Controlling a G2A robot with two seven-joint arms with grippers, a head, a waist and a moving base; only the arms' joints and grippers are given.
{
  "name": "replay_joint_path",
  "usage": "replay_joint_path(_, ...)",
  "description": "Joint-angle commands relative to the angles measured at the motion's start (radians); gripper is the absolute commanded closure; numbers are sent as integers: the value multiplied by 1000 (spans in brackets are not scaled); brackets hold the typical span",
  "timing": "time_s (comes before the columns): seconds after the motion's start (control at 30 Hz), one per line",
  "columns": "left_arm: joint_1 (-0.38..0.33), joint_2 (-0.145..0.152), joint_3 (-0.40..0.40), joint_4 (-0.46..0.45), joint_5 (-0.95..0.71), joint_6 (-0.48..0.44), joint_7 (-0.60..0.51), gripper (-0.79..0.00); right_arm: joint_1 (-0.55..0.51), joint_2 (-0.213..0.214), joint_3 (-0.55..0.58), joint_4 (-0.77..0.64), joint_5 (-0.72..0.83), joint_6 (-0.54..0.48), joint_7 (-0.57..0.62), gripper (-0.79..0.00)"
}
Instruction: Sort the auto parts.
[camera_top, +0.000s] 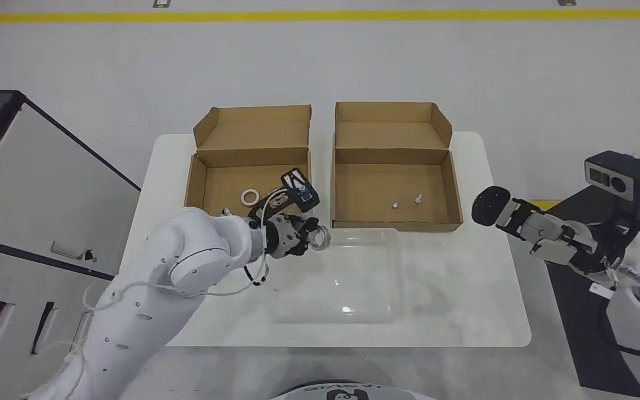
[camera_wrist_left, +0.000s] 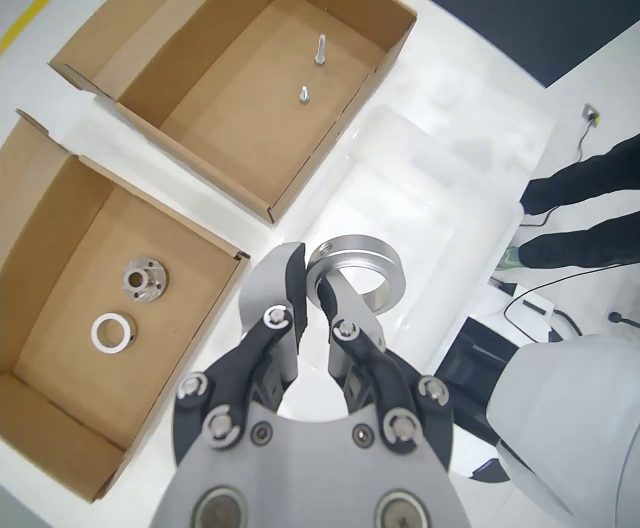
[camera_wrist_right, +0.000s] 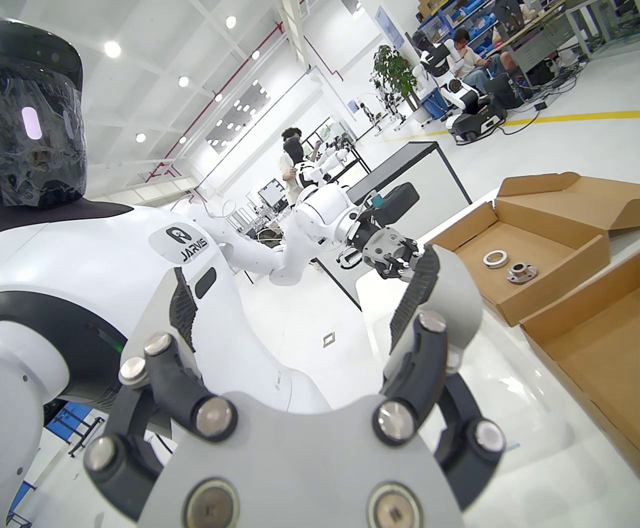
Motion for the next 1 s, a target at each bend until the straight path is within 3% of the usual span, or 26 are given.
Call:
replay_joint_path(0.0,25,4,-33,34,-55,-54,64,0,0,0,0,0,0,0,0,-785)
replay_joint_path(0.23,54,15,-94,142,-242,-311,189,0,0,0,0,0,0,0,0,-785)
replay_joint_path(0.63,5,23,-116,326,-473,-651,346,0,0,0,0,0,0,0,0,-785)
replay_joint_path(0.8,-31,27,-110,386,-540,-732,379,0,0,0,0,0,0,0,0,-785)
replay_joint_path(0.97,-68,33,-95,399,-644,-732,400,0,0,0,0,0,0,0,0,-785)
